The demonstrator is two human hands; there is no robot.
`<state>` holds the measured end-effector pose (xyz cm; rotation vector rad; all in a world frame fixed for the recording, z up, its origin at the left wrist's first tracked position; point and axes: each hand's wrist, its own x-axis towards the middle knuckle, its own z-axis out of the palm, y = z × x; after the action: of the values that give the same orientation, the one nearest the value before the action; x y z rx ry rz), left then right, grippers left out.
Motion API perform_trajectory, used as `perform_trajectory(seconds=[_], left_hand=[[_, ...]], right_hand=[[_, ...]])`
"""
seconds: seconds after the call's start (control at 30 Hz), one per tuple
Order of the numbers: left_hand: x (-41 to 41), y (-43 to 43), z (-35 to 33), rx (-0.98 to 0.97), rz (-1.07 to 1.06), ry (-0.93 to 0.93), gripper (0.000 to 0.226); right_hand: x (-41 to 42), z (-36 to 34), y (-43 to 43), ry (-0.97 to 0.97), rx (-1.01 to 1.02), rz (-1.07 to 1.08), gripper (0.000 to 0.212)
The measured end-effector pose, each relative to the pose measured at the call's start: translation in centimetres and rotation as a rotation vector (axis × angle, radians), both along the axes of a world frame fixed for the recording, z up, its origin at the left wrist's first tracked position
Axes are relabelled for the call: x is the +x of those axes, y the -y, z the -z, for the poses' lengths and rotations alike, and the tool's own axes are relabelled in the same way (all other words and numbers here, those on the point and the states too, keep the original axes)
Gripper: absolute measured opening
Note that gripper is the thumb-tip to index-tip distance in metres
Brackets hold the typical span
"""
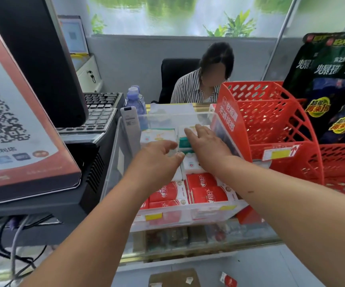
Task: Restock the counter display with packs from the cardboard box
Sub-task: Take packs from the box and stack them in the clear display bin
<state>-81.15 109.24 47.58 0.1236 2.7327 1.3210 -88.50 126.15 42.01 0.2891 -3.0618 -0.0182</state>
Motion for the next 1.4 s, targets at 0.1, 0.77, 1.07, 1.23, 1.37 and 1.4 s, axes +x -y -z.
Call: perform_trajectory(seconds=[0.1, 0.77, 1.07, 1.23, 1.37, 1.4], left_hand=[[1.6, 0.3, -0.5, -0.028, 0.028, -0.045, 0.04], [18.5, 1.6, 9.0, -0.249, 0.103, -0.086, 0.032], [22.3, 1.5, 28.4, -0.312, 0.142, 0.201, 0.04], [21.4, 4.0, 40.4, -0.33, 0.152, 0.322, 0.036], [21.3, 5.1, 50.3, -0.382, 0.199, 0.377, 0.034], [21.4, 5.1, 52.7, -0.389, 0.21, 0.39, 0.038]], right_hand=[[3.2, -1.2, 0.6, -0.06, -0.1, -0.012, 0.077], [28.3, 9.4, 2.7, -0.242, -0.294, -0.132, 0.039], [33.2, 28.3, 2.6, 0.223, -0.139, -0.069, 0.044], [32.6, 41.5, 4.3, 0.39, -0.066, -0.071, 0.024], [32.2, 52.5, 6.2, 0.511, -0.058, -0.089, 0.026], [32.3, 55.3, 6.6, 0.549, -0.065, -0.094, 0.025]])
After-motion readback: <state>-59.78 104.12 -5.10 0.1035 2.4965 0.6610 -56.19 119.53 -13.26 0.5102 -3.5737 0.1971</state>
